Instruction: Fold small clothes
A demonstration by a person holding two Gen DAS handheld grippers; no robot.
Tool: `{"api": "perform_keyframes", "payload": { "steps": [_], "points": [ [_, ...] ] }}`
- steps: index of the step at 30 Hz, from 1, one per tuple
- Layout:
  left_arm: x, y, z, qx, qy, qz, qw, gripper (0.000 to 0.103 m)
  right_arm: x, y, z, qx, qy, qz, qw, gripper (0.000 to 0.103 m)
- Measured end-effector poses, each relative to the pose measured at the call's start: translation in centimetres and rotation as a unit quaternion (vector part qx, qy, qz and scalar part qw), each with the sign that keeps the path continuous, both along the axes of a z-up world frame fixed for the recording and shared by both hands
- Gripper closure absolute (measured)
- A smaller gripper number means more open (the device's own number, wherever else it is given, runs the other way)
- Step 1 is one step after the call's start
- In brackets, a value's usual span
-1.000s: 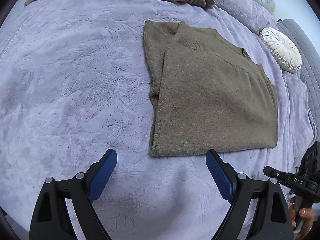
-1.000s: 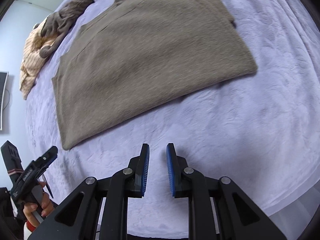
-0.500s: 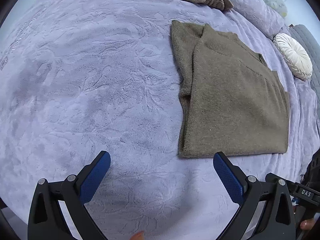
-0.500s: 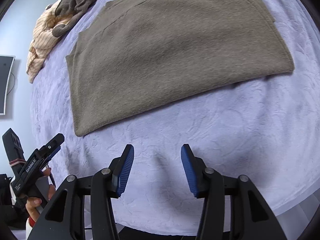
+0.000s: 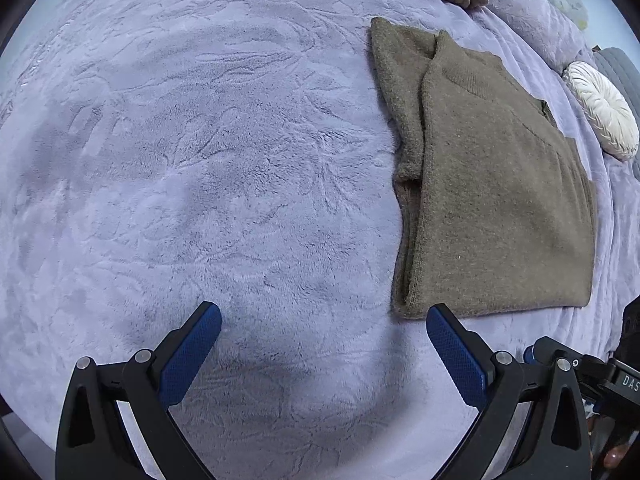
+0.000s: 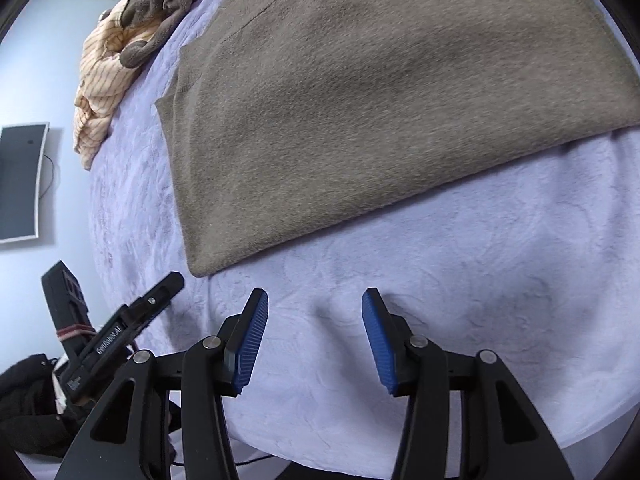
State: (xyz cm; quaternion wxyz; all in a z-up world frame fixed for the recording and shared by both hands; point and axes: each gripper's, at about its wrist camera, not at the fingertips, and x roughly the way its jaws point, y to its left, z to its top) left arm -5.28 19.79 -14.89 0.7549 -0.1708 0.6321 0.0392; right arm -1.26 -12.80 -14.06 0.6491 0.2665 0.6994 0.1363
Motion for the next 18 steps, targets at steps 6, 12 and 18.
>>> {"api": "perform_keyframes", "payload": {
  "steps": [6,12,18],
  "points": [
    [0.3,0.9,-0.2,-0.028,0.0,0.02,0.9994,0.0,0.4,1.1,-1.1,0.046,0.008,-0.023,0.999,0.05],
    [0.7,2.2,-0.7,-0.047,0.002,0.036,0.9982,0.0,0.8,1.6,-1.7,0.097,0.005,-0.057,0.994,0.048],
    [1.4,2.3,-1.1,-0.068,0.011,0.032,0.9972,0.0,1.8,2.4,-2.5,0.153,-0.008,-0.096,0.984,0.047]
  ]
}}
